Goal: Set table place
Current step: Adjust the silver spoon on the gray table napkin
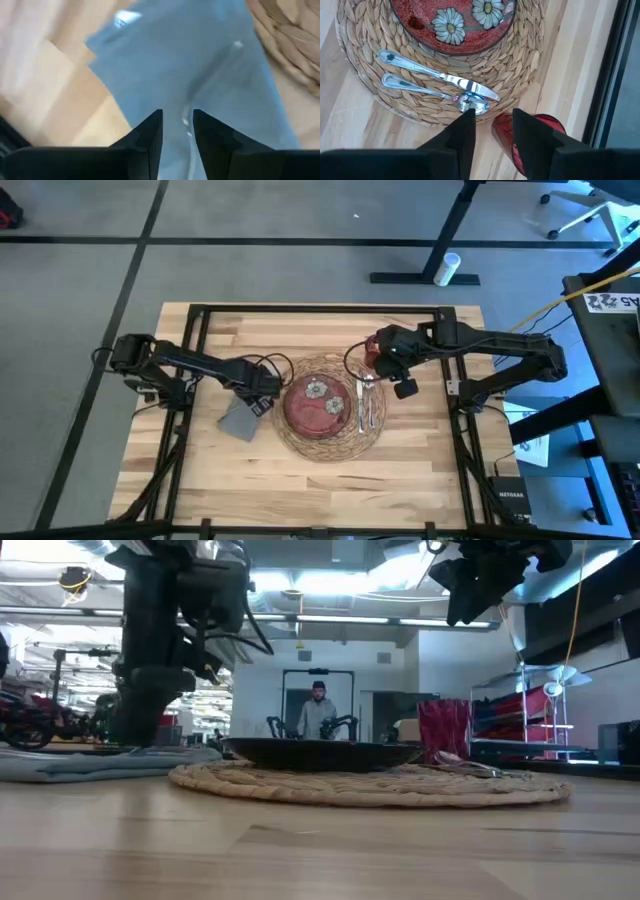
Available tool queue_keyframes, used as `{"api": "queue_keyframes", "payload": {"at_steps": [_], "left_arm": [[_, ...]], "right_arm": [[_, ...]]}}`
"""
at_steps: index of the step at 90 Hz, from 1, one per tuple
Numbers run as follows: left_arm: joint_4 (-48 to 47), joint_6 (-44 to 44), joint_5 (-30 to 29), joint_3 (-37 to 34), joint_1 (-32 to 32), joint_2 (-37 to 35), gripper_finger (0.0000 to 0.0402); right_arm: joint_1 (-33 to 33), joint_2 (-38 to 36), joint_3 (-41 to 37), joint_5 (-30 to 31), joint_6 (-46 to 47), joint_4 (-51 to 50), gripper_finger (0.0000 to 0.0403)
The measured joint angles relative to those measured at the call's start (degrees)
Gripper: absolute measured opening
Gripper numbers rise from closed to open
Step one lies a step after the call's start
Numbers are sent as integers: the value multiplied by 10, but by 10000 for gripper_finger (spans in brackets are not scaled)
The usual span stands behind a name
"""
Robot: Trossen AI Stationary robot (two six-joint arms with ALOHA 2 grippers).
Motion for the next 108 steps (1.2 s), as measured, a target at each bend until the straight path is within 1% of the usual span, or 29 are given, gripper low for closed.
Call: {"api": "queue_keyframes", "payload": {"at_steps": [14, 36, 47, 59, 82, 93, 108], "left_arm": [[6, 18, -22, 0, 22, 0, 92], [16, 40, -24, 0, 44, 0, 92], [14, 34, -20, 1, 40, 0, 92], [7, 24, 10, 14, 20, 0, 92], [1, 20, 10, 21, -12, 0, 92], [1, 22, 1, 21, -10, 1, 92], [6, 38, -7, 15, 10, 1, 92]], "right_arm": [[0, 0, 0, 0, 0, 0, 115], [0, 0, 0, 0, -1, 0, 115], [0, 0, 0, 0, -2, 0, 115], [0, 0, 0, 0, -2, -1, 115], [0, 0, 0, 0, -2, -1, 115], [0, 0, 0, 0, -2, -1, 115], [0, 0, 0, 0, -2, -1, 115]]}}
